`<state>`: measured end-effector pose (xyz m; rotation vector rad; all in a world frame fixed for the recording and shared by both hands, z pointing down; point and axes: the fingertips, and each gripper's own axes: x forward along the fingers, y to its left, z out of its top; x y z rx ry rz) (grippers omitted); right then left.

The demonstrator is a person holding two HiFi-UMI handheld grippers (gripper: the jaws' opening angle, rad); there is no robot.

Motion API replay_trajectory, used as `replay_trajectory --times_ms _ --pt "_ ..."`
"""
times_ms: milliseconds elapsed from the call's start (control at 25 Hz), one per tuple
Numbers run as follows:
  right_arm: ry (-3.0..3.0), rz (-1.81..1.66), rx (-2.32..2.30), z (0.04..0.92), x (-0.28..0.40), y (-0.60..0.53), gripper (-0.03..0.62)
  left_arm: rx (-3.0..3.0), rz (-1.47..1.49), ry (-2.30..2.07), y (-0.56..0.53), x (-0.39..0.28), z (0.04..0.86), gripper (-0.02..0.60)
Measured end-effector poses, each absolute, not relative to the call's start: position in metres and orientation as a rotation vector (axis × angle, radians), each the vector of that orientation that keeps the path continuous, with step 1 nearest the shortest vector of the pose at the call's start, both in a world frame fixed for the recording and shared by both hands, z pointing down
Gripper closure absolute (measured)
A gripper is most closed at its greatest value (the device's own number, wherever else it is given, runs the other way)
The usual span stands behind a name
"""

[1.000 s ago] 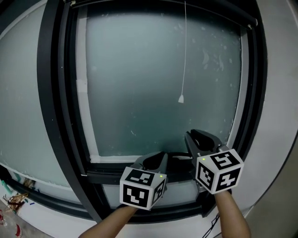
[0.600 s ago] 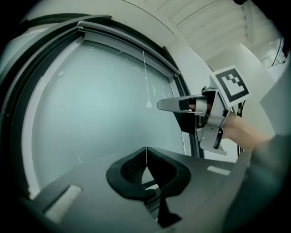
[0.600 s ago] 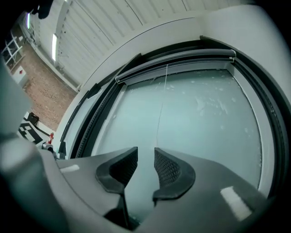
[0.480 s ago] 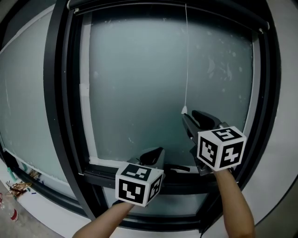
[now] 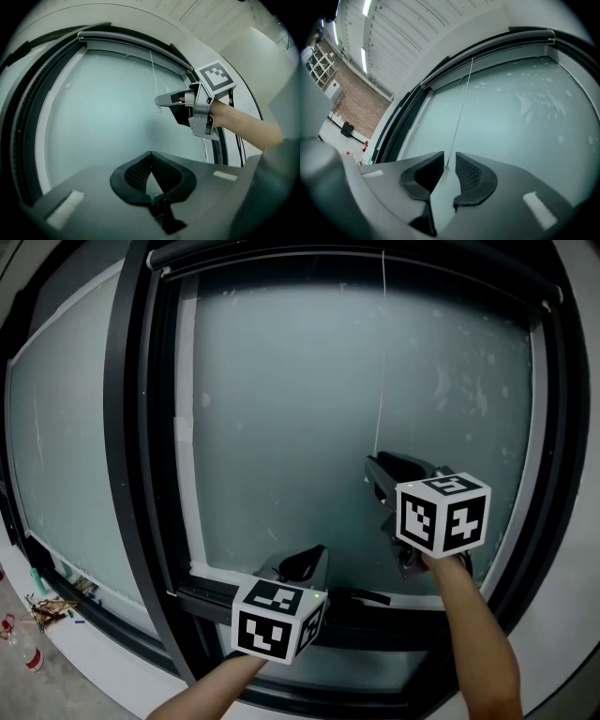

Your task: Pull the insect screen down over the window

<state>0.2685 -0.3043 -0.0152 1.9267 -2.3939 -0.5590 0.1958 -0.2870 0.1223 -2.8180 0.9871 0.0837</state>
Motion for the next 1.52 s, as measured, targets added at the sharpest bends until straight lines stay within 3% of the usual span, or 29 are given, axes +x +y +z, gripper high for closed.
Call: replay_trajectory --times_ms 120,240,280,360,480,640,760,1120,1240,1320,1440,1520 --pt "-2.398 -0.575 1.911 -0.015 0.268 -0.31 0.536 -2.807 0.078 1.007 -0.291 0.19 0.122 0.572" --pt "-2.432 -0.536 1.89 -0.014 0.266 -0.316 0.471 -2.799 0.078 1.025 -0.294 0.183 0.123 0.572" --pt "-2.434 -0.532 1.892 -0.014 0.266 -0.317 0.476 -2.796 0.078 1.029 -0.295 0.182 0.123 0.572" --pt "-2.422 -0.55 1.907 -0.014 0.267 -0.317 0.567 -2.792 0.079 1.034 -0.296 0.177 0.124 0.572" --pt "-2.452 -0.537 1.907 -0.014 0.265 -0.314 0.569 -2.792 0.074 1.032 -0.296 0.171 0.125 0.572" --pt "-2.499 -0.529 1.927 -0.014 0.266 -0.307 0.561 -2.794 0.066 1.018 -0.293 0.167 0.127 0.572" --pt "-2.496 -0.523 1.923 -0.012 0.264 -0.304 0.507 -2.795 0.06 1.004 -0.289 0.166 0.127 0.572" --pt "-2.506 -0.52 1.909 -0.013 0.25 -0.299 0.494 -2.792 0.055 0.998 -0.283 0.156 0.126 0.572" --pt "-2.483 -0.527 1.915 -0.012 0.246 -0.301 0.548 -2.791 0.052 0.997 -0.281 0.153 0.127 0.572" --pt "-2.473 -0.541 1.92 -0.011 0.245 -0.299 0.548 -2.787 0.051 0.999 -0.28 0.152 0.128 0.572" --pt "-2.51 -0.537 1.905 -0.01 0.243 -0.296 0.54 -2.785 0.052 1.01 -0.28 0.148 0.13 0.572" --pt "-2.525 -0.525 1.896 -0.009 0.242 -0.294 0.5 -2.787 0.052 1.012 -0.279 0.146 0.13 0.572"
